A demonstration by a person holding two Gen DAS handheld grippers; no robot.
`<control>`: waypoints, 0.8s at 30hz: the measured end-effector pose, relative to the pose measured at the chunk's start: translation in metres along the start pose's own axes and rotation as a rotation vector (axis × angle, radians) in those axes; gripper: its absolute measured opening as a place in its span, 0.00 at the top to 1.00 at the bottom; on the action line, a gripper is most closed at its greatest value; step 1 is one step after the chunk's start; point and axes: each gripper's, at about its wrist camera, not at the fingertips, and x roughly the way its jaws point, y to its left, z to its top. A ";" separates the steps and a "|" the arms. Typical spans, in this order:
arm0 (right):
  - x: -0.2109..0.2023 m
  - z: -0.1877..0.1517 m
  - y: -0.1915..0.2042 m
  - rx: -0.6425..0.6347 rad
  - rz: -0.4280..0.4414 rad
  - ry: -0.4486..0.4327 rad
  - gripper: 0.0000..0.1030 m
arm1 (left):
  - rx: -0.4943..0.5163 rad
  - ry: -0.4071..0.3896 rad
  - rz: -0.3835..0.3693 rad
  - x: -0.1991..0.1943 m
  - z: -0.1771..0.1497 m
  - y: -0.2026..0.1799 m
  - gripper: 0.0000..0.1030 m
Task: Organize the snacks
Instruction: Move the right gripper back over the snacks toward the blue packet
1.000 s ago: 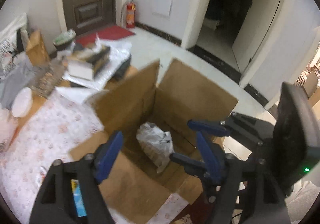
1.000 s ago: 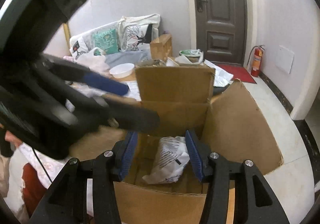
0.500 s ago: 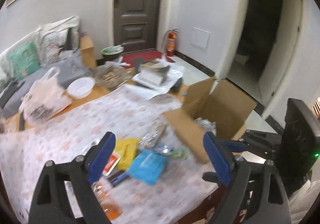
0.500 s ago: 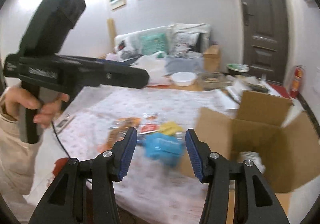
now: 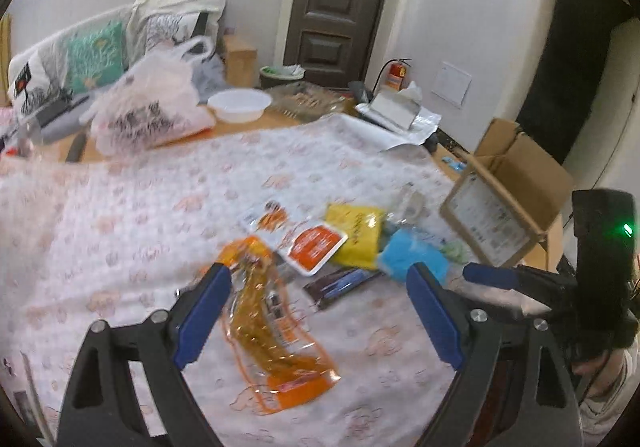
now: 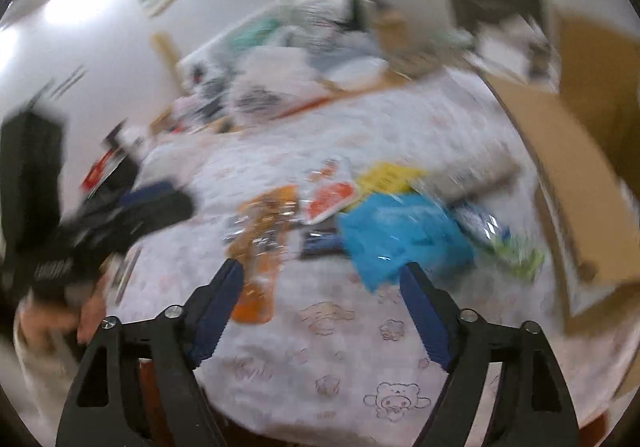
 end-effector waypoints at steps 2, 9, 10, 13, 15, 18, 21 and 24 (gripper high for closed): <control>0.014 0.003 -0.012 0.096 -0.061 0.008 0.24 | -0.009 0.004 -0.011 0.007 -0.004 0.006 0.15; 0.040 0.017 -0.038 0.270 -0.144 -0.005 0.23 | -0.031 0.006 -0.055 0.027 -0.006 0.026 0.15; 0.041 0.019 -0.040 0.288 -0.154 -0.010 0.20 | -0.032 0.006 -0.060 0.028 -0.007 0.026 0.15; 0.045 0.026 -0.044 0.334 -0.198 -0.040 0.18 | -0.042 0.005 -0.081 0.033 -0.006 0.032 0.15; 0.050 0.029 -0.046 0.336 -0.236 -0.051 0.16 | -0.050 0.005 -0.094 0.036 -0.005 0.036 0.15; 0.058 0.032 -0.040 0.306 -0.292 -0.051 0.16 | -0.059 0.007 -0.111 0.041 -0.005 0.039 0.15; 0.060 0.031 -0.033 0.247 -0.325 -0.061 0.16 | -0.062 0.010 -0.126 0.045 -0.006 0.038 0.15; 0.060 0.026 -0.029 0.189 -0.346 -0.083 0.19 | -0.069 0.020 -0.129 0.049 -0.009 0.037 0.15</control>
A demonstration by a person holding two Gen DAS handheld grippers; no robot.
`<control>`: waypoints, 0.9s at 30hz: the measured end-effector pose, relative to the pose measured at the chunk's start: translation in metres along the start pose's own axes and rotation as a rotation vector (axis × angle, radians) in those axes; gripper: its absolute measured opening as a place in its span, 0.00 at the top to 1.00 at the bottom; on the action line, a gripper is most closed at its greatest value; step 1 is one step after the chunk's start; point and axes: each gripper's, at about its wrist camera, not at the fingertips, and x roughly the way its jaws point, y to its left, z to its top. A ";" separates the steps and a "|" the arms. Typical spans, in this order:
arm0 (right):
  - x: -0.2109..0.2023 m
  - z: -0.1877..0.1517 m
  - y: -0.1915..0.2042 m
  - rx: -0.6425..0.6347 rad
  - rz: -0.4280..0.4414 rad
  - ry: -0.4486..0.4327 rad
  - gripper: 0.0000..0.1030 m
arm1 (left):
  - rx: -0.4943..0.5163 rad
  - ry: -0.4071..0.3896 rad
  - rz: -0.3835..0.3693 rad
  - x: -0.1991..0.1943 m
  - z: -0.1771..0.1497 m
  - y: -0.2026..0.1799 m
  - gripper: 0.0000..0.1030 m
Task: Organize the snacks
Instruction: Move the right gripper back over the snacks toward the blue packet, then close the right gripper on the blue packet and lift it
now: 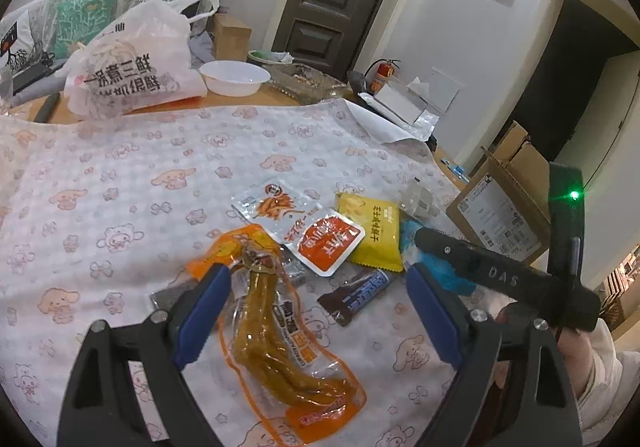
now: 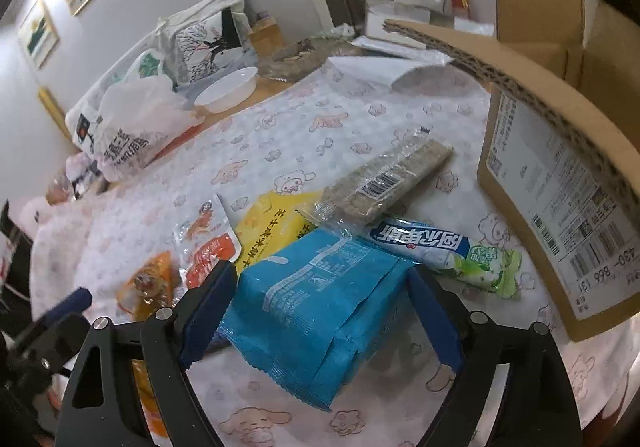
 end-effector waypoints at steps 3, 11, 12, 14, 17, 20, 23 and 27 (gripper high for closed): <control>-0.005 -0.007 0.002 -0.077 -0.001 -0.019 0.26 | -0.004 0.008 -0.004 0.003 -0.003 0.000 0.15; -0.027 -0.031 0.001 -0.300 0.145 0.000 0.29 | 0.001 0.017 -0.023 0.004 -0.010 -0.006 0.15; -0.029 -0.035 0.003 -0.340 0.168 0.010 0.29 | 0.005 0.017 -0.027 0.004 -0.010 -0.008 0.15; -0.035 -0.042 0.004 -0.420 0.207 0.028 0.29 | 0.010 0.020 -0.041 0.005 -0.012 -0.010 0.15; -0.040 -0.049 0.003 -0.474 0.193 0.047 0.28 | 0.016 0.019 -0.048 0.007 -0.014 -0.014 0.15; -0.044 -0.052 -0.005 -0.448 0.165 0.062 0.27 | 0.024 0.007 -0.006 0.010 -0.016 -0.017 0.08; -0.047 -0.051 -0.015 -0.339 0.167 0.085 0.27 | 0.039 -0.005 0.036 0.012 -0.017 -0.022 0.03; -0.042 -0.050 -0.017 -0.217 0.178 0.098 0.26 | 0.032 0.017 0.018 0.016 -0.016 -0.026 0.03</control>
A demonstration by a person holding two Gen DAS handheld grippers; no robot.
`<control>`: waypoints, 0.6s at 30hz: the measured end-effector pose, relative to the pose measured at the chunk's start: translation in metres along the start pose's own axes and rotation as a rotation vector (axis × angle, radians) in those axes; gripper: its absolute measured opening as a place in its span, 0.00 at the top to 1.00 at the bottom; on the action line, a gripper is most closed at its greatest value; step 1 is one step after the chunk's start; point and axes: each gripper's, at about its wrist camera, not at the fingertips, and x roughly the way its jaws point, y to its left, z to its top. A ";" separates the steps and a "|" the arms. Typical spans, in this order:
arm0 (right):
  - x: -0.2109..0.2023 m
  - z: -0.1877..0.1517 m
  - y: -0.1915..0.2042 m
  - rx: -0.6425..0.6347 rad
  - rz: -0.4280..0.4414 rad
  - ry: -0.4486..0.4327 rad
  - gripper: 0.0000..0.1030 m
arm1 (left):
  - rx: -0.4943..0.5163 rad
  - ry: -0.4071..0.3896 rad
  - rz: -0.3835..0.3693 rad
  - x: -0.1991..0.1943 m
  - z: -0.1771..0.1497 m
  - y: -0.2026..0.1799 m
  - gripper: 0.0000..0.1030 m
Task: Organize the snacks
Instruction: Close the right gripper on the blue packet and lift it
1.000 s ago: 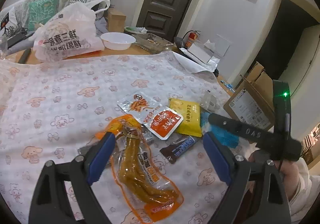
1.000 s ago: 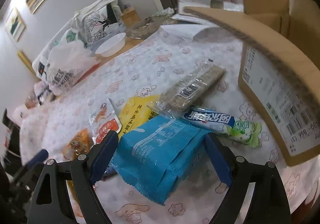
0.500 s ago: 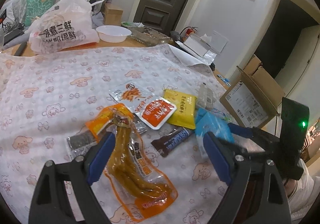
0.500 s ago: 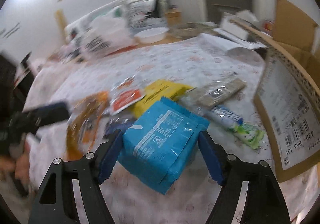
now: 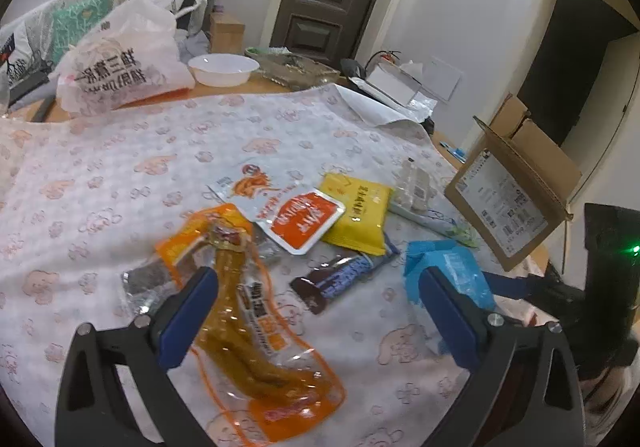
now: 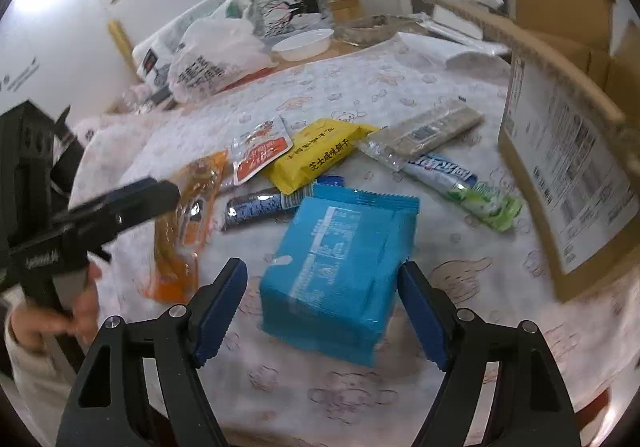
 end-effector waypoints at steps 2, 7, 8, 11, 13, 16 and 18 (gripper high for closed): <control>0.004 0.001 0.006 -0.006 -0.031 -0.014 0.26 | -0.015 0.029 -0.031 0.003 0.000 0.000 0.03; 0.015 0.006 0.014 -0.035 -0.099 -0.025 0.28 | -0.029 0.055 -0.109 0.004 -0.002 -0.005 0.03; 0.017 0.006 0.016 -0.049 -0.111 -0.022 0.31 | -0.033 0.062 -0.118 0.005 -0.003 -0.006 0.03; 0.019 0.004 0.016 -0.095 -0.134 -0.017 0.36 | -0.050 0.085 -0.142 0.007 -0.004 -0.010 0.03; 0.017 0.004 0.016 -0.147 -0.126 0.003 0.37 | -0.056 0.094 -0.156 0.007 -0.006 -0.013 0.03; 0.016 0.004 0.017 -0.249 -0.110 0.067 0.38 | -0.063 0.099 -0.189 0.004 -0.007 -0.021 0.04; 0.015 0.005 0.017 -0.285 -0.100 0.097 0.38 | -0.068 0.103 -0.211 0.004 -0.007 -0.025 0.04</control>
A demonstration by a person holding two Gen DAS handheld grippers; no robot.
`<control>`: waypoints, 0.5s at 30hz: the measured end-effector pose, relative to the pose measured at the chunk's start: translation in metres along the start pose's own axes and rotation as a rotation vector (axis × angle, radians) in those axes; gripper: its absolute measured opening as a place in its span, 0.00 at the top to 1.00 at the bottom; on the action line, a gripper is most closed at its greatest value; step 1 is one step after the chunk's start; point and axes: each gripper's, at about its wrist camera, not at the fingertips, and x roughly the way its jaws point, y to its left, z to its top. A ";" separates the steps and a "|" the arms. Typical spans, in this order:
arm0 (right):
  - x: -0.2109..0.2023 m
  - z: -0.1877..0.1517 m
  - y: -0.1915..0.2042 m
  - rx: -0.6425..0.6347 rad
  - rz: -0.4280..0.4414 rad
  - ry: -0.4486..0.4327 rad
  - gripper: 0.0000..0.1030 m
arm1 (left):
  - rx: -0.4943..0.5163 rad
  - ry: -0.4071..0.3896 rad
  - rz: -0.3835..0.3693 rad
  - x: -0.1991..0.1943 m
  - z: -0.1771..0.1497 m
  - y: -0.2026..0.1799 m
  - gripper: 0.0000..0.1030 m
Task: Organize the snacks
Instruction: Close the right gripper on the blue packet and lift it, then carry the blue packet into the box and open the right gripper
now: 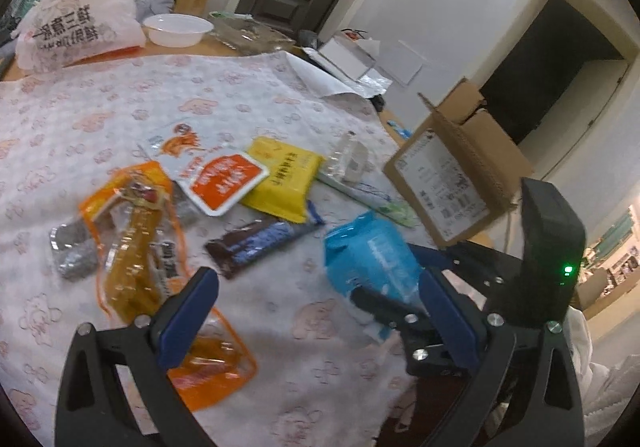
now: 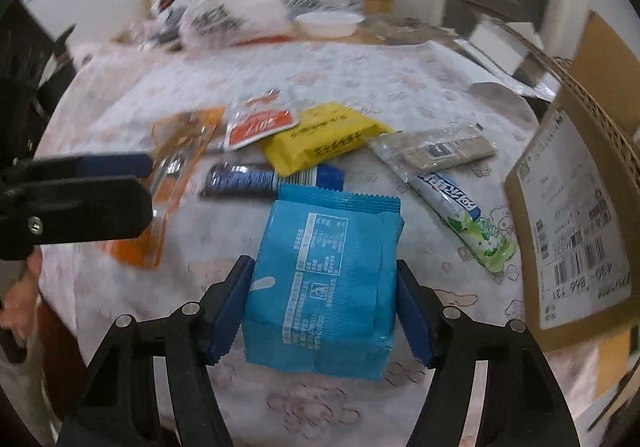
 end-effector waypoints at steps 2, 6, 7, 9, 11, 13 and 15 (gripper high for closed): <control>0.000 -0.001 -0.001 -0.029 0.016 0.007 0.39 | -0.011 0.011 -0.004 0.003 0.000 -0.005 0.04; -0.007 -0.006 0.000 -0.054 0.015 -0.010 0.40 | -0.018 0.032 -0.016 0.007 -0.004 -0.017 0.04; -0.012 -0.008 0.001 -0.059 0.015 -0.027 0.40 | -0.017 0.034 -0.019 0.007 -0.005 -0.020 0.05; -0.025 -0.009 0.001 -0.058 0.039 -0.067 0.40 | -0.020 0.035 -0.025 0.006 -0.004 -0.027 0.07; -0.041 -0.007 0.002 -0.056 0.076 -0.118 0.40 | -0.029 0.031 -0.040 0.004 -0.002 -0.032 0.14; -0.062 -0.006 0.005 -0.067 0.122 -0.185 0.40 | -0.040 0.020 -0.077 -0.001 0.002 -0.040 0.19; -0.086 -0.003 0.005 -0.073 0.171 -0.259 0.40 | -0.034 -0.001 -0.101 -0.009 0.009 -0.051 0.24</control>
